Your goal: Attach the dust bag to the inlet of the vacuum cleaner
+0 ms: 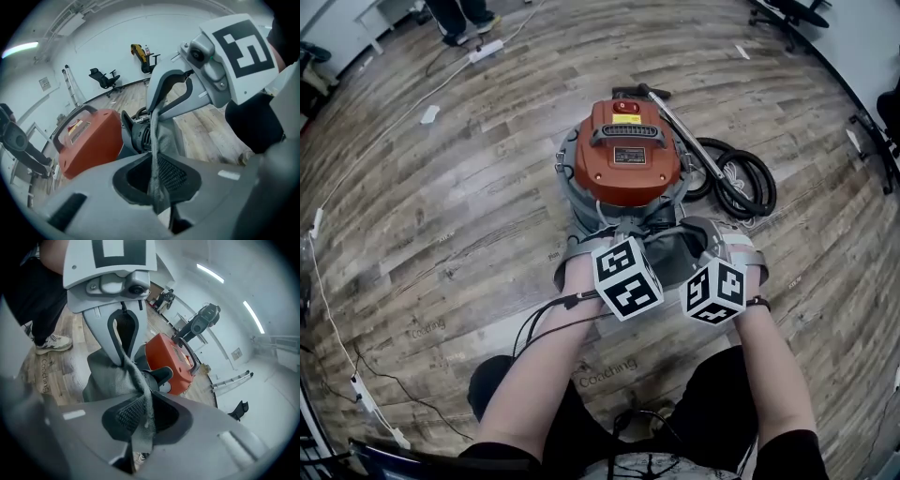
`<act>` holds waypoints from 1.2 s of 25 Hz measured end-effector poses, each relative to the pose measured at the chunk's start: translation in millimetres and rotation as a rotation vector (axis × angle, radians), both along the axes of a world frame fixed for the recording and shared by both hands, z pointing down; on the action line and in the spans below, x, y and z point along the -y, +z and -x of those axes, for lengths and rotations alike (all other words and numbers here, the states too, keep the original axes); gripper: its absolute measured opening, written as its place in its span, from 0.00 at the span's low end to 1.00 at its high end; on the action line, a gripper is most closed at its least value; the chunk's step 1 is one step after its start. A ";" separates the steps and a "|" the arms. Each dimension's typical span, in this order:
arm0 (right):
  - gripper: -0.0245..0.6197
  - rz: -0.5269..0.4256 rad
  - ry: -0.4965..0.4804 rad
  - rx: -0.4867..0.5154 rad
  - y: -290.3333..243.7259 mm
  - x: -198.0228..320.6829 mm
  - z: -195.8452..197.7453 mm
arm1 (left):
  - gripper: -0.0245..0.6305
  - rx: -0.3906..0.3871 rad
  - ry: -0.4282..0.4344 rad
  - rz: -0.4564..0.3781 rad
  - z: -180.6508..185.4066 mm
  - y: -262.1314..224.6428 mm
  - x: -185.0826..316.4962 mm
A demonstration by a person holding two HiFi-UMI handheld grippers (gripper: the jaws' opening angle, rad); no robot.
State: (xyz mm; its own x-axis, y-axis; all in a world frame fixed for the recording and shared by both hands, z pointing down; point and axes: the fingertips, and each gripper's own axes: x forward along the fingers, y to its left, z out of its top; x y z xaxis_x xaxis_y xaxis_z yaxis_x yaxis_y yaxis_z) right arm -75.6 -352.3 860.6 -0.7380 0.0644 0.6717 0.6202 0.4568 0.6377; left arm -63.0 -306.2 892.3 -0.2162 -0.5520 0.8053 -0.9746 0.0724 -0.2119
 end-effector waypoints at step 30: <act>0.10 0.044 0.042 0.039 5.6 6.5 -3.6 | 0.09 0.029 -0.074 -0.082 10.4 -5.9 6.6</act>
